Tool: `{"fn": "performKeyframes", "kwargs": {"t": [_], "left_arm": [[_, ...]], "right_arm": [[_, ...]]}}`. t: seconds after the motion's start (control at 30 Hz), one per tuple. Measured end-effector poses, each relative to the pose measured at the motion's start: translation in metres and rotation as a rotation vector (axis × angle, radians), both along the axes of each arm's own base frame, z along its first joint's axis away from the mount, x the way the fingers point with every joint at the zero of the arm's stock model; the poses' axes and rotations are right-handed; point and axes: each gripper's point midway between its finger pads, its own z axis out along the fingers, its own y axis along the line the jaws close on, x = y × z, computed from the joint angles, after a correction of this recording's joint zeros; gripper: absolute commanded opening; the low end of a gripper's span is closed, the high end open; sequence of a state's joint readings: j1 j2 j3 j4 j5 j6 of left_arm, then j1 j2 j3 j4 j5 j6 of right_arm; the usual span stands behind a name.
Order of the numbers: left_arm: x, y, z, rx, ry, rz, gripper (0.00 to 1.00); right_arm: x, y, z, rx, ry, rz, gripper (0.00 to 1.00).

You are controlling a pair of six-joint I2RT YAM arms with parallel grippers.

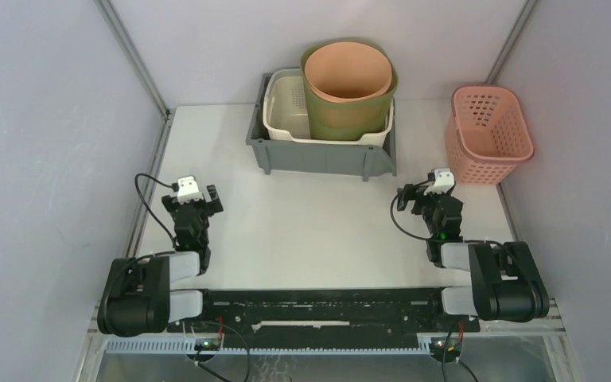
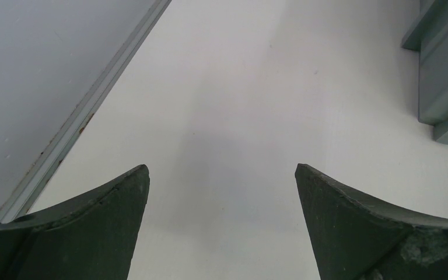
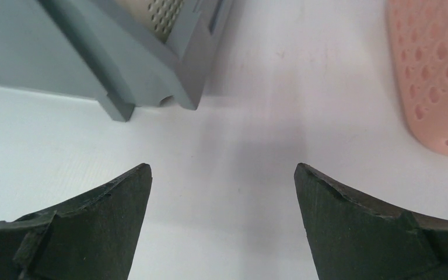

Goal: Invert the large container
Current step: Turn the container upside down at the center of the board.

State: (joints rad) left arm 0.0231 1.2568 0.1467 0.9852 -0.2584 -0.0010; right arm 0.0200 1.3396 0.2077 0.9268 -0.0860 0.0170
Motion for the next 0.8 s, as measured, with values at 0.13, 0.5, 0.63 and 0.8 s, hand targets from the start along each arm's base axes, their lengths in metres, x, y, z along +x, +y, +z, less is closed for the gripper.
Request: {"fn": "performKeyframes", "kwargs": {"t": [0.13, 0.5, 0.63, 0.8], "left_arm": [[0.0, 0.0, 0.0, 0.0, 0.0, 0.0, 1.0], [-0.002, -0.016, 0.038, 0.019, -0.073, -0.068, 1.0], [0.002, -0.035, 0.065, 0.014, -0.067, -0.117, 1.0], [-0.004, -0.07, 0.112, -0.06, -0.133, -0.206, 1.0]], "right_arm": [[-0.005, 0.006, -0.002, -0.003, 0.004, 0.042, 1.0], [-0.041, 0.03, 0.124, -0.001, -0.252, 0.156, 1.0], [-0.067, 0.036, 0.157, 0.048, -0.3, 0.184, 1.0], [-0.093, 0.033, 0.18, 0.186, -0.26, 0.131, 1.0]]}}
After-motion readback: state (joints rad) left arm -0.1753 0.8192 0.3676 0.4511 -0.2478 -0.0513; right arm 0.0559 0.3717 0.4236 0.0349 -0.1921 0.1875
